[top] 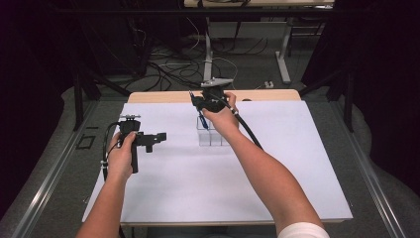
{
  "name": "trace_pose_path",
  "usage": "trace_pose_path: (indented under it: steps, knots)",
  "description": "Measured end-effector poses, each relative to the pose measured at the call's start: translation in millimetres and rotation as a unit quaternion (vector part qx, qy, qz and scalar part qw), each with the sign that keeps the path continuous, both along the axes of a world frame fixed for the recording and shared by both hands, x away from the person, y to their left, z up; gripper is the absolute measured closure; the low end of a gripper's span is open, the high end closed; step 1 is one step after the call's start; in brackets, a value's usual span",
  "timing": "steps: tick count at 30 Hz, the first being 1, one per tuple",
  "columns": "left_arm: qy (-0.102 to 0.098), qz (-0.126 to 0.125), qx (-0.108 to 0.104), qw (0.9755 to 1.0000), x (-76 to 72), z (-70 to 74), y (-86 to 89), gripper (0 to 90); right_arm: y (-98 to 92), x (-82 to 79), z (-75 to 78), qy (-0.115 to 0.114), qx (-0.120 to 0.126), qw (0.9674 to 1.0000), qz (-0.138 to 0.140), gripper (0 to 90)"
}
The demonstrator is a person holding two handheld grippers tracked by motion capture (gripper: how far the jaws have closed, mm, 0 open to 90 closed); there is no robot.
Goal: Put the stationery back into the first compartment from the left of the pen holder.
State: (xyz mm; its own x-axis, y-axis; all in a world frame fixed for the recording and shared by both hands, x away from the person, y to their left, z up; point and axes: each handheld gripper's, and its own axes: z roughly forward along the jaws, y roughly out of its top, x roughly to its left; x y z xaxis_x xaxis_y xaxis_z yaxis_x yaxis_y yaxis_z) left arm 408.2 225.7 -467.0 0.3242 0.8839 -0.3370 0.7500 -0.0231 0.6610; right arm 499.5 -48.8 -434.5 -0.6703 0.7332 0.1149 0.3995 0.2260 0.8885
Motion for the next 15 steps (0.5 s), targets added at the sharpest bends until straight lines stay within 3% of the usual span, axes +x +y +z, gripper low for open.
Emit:
trace_pose_path:
  steps: [15]
  knots:
    - [0.001,-0.003,0.002,1.0,0.6,-0.3,-0.1,0.5,-2.1,-3.7,-16.2,0.01,-0.017,0.9998,0.009,79.9]
